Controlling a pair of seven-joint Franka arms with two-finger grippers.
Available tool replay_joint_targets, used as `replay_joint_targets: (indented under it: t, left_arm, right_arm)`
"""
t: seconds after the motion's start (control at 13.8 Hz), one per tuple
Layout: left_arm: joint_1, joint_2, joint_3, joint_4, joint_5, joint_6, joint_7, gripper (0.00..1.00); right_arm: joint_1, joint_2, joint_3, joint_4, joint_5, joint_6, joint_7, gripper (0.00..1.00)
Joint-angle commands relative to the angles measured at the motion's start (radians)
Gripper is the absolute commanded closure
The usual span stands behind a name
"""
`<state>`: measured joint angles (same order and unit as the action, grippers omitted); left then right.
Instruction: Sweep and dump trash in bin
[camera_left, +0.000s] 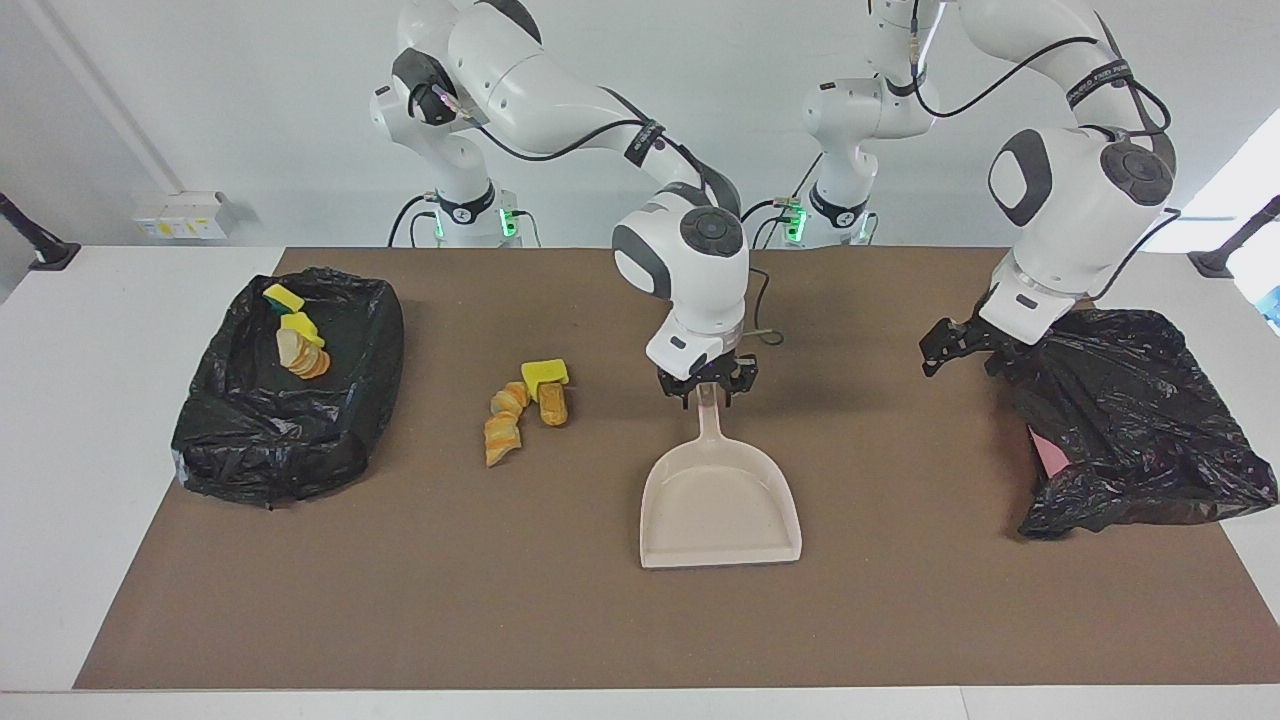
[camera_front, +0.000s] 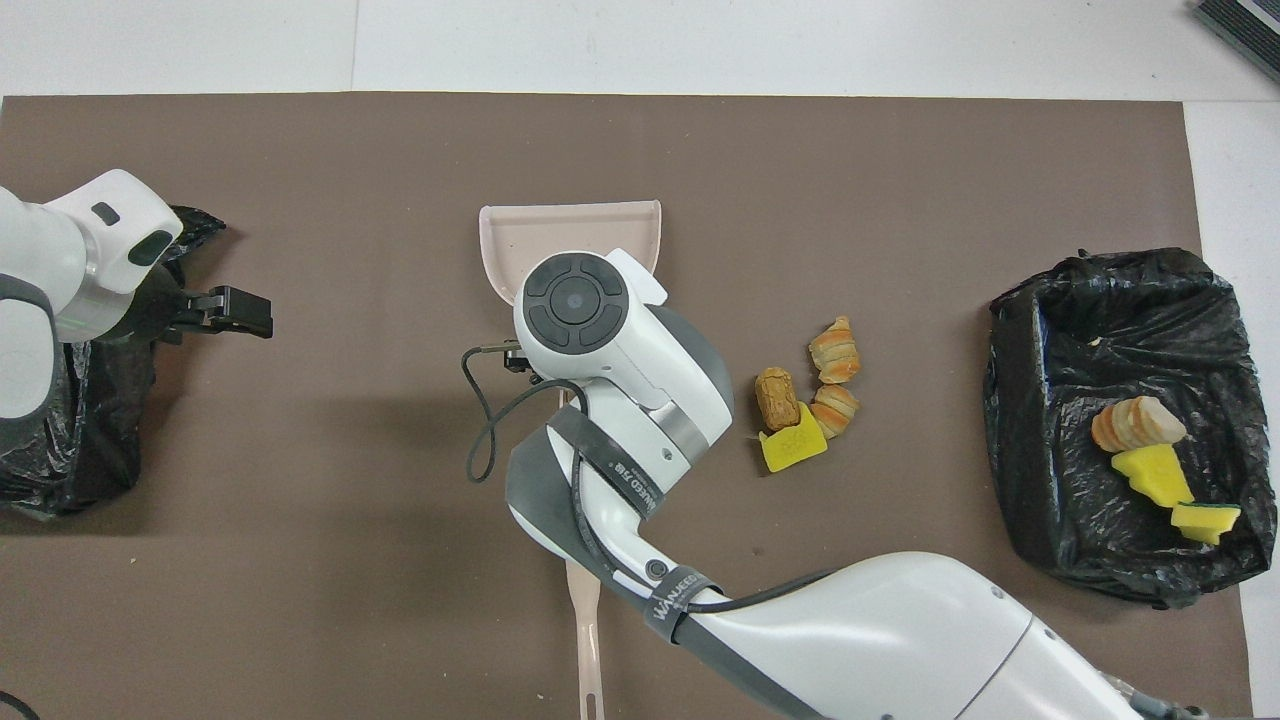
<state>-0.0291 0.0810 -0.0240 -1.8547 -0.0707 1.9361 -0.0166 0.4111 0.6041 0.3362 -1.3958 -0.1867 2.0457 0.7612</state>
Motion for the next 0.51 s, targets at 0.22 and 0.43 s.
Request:
replay_joint_targets:
  t: [0.22,0.43]
  left_arm:
    - [-0.021,-0.029,-0.019,0.009,0.019,-0.008,0.011,0.00]
    - [-0.130,-0.017,-0.019,0.020,0.022,-0.017,0.001,0.00]
  right_arm:
    - [-0.012,-0.341,0.009,-0.307,0.062,-0.056,0.018,0.00]
    - [0.020,-0.484,0.013,-0.417,0.134,-0.156,0.003,0.00]
